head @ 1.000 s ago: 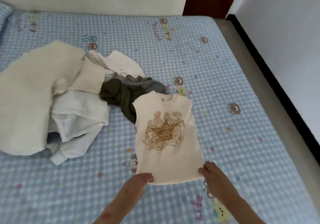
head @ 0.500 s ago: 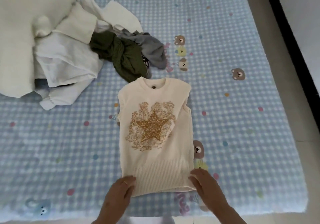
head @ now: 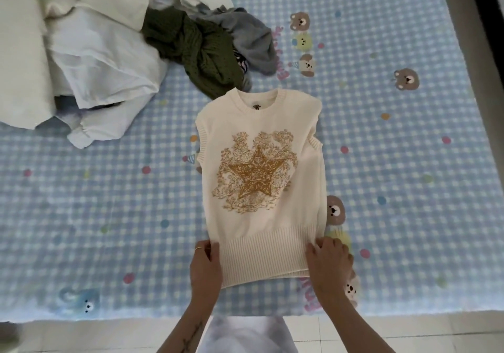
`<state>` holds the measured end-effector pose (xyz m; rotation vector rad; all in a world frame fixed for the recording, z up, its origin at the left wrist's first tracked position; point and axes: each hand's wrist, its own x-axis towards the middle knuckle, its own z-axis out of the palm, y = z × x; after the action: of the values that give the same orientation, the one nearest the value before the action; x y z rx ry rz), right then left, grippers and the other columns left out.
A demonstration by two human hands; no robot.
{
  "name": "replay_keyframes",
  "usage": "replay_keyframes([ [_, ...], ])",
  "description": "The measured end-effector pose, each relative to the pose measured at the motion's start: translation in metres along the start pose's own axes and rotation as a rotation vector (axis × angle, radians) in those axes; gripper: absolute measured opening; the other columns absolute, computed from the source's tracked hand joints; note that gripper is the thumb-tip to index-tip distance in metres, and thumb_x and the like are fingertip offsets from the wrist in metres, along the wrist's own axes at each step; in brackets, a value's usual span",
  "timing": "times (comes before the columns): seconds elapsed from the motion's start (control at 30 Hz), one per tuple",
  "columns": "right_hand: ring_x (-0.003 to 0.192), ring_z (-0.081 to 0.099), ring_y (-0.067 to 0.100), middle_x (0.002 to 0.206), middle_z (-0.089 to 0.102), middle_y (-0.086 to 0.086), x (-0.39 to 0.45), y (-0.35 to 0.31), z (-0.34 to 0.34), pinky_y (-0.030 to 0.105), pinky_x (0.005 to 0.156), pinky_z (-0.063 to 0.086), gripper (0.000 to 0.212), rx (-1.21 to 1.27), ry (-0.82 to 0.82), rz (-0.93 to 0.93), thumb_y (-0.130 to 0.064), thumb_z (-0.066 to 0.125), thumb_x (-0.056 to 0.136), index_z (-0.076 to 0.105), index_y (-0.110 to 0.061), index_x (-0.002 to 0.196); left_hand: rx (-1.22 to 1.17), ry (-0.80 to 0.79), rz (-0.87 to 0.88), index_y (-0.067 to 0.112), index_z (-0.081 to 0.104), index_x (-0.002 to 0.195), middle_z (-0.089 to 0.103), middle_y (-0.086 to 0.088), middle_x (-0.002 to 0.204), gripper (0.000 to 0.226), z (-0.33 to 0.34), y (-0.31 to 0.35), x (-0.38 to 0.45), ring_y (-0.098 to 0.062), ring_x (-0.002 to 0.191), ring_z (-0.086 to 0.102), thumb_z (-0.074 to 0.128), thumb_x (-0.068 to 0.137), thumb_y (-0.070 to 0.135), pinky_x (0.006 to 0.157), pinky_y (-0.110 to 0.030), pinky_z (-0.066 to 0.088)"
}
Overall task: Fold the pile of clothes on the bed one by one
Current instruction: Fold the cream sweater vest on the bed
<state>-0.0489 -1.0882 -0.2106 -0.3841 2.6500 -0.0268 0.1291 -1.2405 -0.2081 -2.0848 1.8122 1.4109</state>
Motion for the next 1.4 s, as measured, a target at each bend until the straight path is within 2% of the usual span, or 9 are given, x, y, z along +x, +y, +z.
replay_keyframes([
  [0.2, 0.069, 0.057, 0.027, 0.073, 0.059, 0.004, -0.001, 0.024, -0.013, 0.036, 0.064, 0.045, 0.01, 0.548, 0.012, 0.15, -0.017, 0.051, 0.093, 0.055, -0.009, 0.089, -0.125, -0.131, -0.067, 0.017, 0.049, 0.104, 0.059, 0.006, 0.091, 0.008, 0.001, -0.006, 0.007, -0.011, 0.081, 0.055, 0.045, 0.098, 0.019, 0.061, -0.026, 0.04],
  [0.4, 0.084, 0.055, 0.032, 0.091, 0.06, 0.017, 0.004, 0.081, -0.025, 0.039, 0.076, 0.046, 0.015, 0.442, -0.151, 0.353, -0.013, 0.044, 0.096, 0.056, -0.004, 0.098, -0.101, -0.064, -0.241, 0.002, 0.063, 0.085, 0.061, -0.007, 0.07, 0.011, -0.015, -0.031, 0.007, -0.022, 0.064, 0.054, 0.057, 0.089, 0.011, 0.058, -0.031, 0.041],
  [0.53, 0.089, 0.059, 0.036, 0.09, 0.06, 0.017, 0.018, 0.058, -0.034, 0.044, 0.077, 0.049, 0.009, 0.376, -0.074, 0.189, -0.009, 0.052, 0.09, 0.056, -0.001, 0.091, -0.07, -0.148, -0.164, 0.004, 0.061, 0.09, 0.064, -0.009, 0.075, 0.014, -0.019, -0.027, 0.008, -0.023, 0.065, 0.058, 0.061, 0.09, 0.018, 0.064, -0.032, 0.045],
  [0.67, 0.103, 0.051, 0.03, 0.11, 0.053, 0.01, 0.059, 0.005, -0.044, 0.046, 0.086, 0.047, 0.043, 0.381, 0.045, 0.065, -0.034, 0.062, 0.087, 0.05, -0.005, 0.117, -0.04, -0.133, -0.078, 0.007, 0.058, 0.093, 0.065, -0.01, 0.081, 0.01, -0.011, -0.003, 0.032, -0.027, 0.071, 0.061, 0.057, 0.092, 0.017, 0.06, -0.032, 0.045],
  [0.87, 0.083, 0.061, 0.034, 0.091, 0.064, 0.016, 0.087, 0.031, -0.042, 0.039, 0.071, 0.047, 0.023, 0.428, 0.104, 0.268, -0.025, 0.054, 0.094, 0.054, -0.003, 0.098, 0.093, 0.017, -0.12, 0.006, 0.054, 0.089, 0.059, -0.007, 0.073, 0.008, -0.023, -0.01, 0.028, -0.022, 0.066, 0.055, 0.058, 0.09, 0.013, 0.059, -0.033, 0.041],
  [1.03, 0.075, 0.055, 0.023, 0.087, 0.057, 0.001, 0.116, 0.014, -0.052, 0.035, 0.069, 0.046, 0.031, 0.478, 0.104, 0.132, -0.043, 0.051, 0.093, 0.047, -0.013, 0.1, -0.011, 0.02, -0.017, -0.008, 0.055, 0.1, 0.06, -0.029, 0.085, 0.036, -0.016, 0.038, 0.064, -0.044, 0.08, 0.059, 0.06, 0.091, 0.027, 0.067, -0.048, 0.05],
  [1.23, 0.081, 0.052, 0.027, 0.095, 0.058, 0.01, 0.149, 0.009, -0.064, 0.036, 0.07, 0.039, 0.02, 0.388, 0.119, 0.192, -0.028, 0.055, 0.093, 0.05, -0.009, 0.097, 0.039, 0.141, -0.072, 0.006, 0.056, 0.097, 0.06, -0.004, 0.081, 0.011, -0.017, 0.058, 0.088, -0.027, 0.08, 0.06, 0.05, 0.092, 0.013, 0.06, -0.031, 0.042],
  [1.33, 0.098, 0.056, 0.034, 0.113, 0.054, 0.015, 0.183, -0.015, -0.079, 0.043, 0.08, 0.045, 0.03, 0.424, 0.187, -0.011, -0.026, 0.056, 0.093, 0.051, -0.006, 0.114, -0.025, 0.191, 0.077, 0.01, 0.052, 0.114, 0.063, 0.003, 0.084, 0.027, -0.012, 0.096, 0.117, -0.01, 0.072, 0.058, 0.057, 0.092, 0.024, 0.055, -0.023, 0.041],
  [1.4, 0.108, 0.054, 0.033, 0.122, 0.052, 0.016, 0.218, -0.044, -0.091, 0.045, 0.089, 0.045, 0.038, 0.441, 0.165, -0.145, -0.024, 0.056, 0.093, 0.049, -0.005, 0.125, -0.044, 0.179, 0.201, 0.007, 0.045, 0.129, 0.065, -0.008, 0.099, 0.051, -0.007, 0.134, 0.151, -0.022, 0.088, 0.062, 0.063, 0.088, 0.031, 0.071, -0.034, 0.051],
])
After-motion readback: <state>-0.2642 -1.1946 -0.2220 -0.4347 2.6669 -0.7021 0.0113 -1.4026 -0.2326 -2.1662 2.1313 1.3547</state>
